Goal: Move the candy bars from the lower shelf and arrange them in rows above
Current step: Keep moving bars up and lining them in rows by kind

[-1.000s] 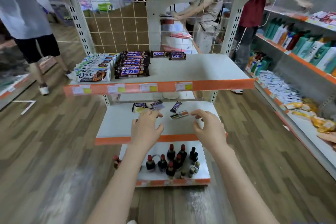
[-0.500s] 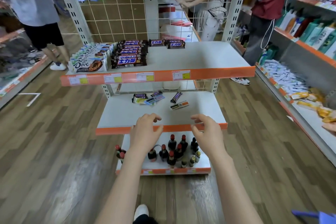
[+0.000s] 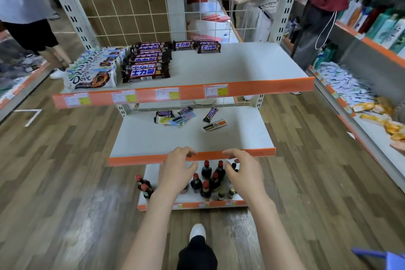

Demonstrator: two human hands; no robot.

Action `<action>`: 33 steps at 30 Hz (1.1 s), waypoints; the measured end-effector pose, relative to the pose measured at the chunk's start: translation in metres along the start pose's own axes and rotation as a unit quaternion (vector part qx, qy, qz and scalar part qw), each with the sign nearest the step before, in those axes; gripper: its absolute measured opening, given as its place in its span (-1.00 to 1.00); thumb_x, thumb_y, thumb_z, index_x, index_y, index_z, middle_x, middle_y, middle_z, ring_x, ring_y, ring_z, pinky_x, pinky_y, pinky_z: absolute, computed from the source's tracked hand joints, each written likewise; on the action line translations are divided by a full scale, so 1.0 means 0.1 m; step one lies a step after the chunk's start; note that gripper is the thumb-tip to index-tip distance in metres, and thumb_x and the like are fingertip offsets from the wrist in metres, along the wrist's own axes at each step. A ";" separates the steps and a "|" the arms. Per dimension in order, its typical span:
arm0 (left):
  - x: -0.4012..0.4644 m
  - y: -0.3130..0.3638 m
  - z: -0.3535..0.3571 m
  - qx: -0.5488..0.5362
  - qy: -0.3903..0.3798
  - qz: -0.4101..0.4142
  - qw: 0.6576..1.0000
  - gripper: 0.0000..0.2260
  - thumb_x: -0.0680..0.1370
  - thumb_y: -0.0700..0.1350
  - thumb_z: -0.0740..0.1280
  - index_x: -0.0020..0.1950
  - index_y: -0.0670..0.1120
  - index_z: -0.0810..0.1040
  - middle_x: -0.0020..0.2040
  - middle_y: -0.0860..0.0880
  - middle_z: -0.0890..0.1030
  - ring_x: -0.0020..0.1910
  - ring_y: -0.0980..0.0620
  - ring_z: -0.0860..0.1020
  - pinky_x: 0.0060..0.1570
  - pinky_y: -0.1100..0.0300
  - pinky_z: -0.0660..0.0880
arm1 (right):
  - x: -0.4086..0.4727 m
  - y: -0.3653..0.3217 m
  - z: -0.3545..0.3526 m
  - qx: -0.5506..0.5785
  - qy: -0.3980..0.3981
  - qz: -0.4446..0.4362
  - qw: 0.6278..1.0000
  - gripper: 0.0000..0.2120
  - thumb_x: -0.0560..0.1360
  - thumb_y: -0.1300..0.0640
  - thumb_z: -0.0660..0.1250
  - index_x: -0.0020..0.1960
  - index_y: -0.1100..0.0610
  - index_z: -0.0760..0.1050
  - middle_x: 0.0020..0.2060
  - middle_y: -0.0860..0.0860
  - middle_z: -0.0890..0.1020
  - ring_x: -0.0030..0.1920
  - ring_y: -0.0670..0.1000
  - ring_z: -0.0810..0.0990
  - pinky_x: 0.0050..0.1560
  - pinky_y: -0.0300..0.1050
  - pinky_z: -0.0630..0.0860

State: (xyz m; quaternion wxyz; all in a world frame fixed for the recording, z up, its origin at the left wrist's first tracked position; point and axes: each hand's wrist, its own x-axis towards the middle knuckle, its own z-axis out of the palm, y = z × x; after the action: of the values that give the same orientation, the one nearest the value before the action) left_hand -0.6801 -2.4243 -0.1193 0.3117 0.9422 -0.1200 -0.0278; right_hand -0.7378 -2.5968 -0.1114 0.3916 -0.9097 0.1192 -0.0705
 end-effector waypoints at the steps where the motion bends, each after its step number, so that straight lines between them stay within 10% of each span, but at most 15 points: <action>1: 0.07 -0.01 0.01 -0.003 0.000 0.003 1.000 -0.81 0.51 -0.04 0.30 0.12 0.06 0.52 0.06 0.09 0.52 0.06 0.11 0.47 0.04 0.12 0.46 | 0.06 0.01 0.02 -0.002 -0.001 -0.002 1.000 -0.75 0.51 0.16 0.30 0.17 -0.05 0.51 0.07 -0.13 0.58 0.12 -0.08 0.49 0.10 -0.07 0.47; 27: 1.57 -1.61 1.38 0.014 -0.004 -0.033 0.999 -0.81 0.51 -0.03 0.34 0.12 0.09 0.52 0.01 0.12 0.49 0.07 0.07 0.47 0.07 0.01 0.46 | 1.80 1.39 1.53 -0.109 -0.044 -0.043 0.992 -0.74 0.49 0.14 0.30 0.17 -0.03 0.51 0.11 -0.08 0.56 0.14 -0.02 0.52 0.02 -0.10 0.47; 33: 2.03 -1.85 1.60 0.085 0.029 -0.042 0.995 -0.77 0.53 -0.02 0.28 0.19 0.08 0.47 0.16 0.06 0.47 0.20 0.04 0.39 0.10 0.06 0.38 | 2.38 1.52 1.76 -0.202 -0.057 -0.073 0.975 -0.59 0.53 0.09 0.24 0.37 -0.08 0.34 0.36 -0.13 0.39 0.34 -0.03 0.35 0.25 -0.05 0.27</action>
State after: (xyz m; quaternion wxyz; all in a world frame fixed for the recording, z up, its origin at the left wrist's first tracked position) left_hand -0.4650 -2.4230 -0.3528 0.2325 0.9699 -0.0727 -0.0032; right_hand -0.4943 -2.6401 -0.3346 0.2000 -0.9787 0.0415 -0.0213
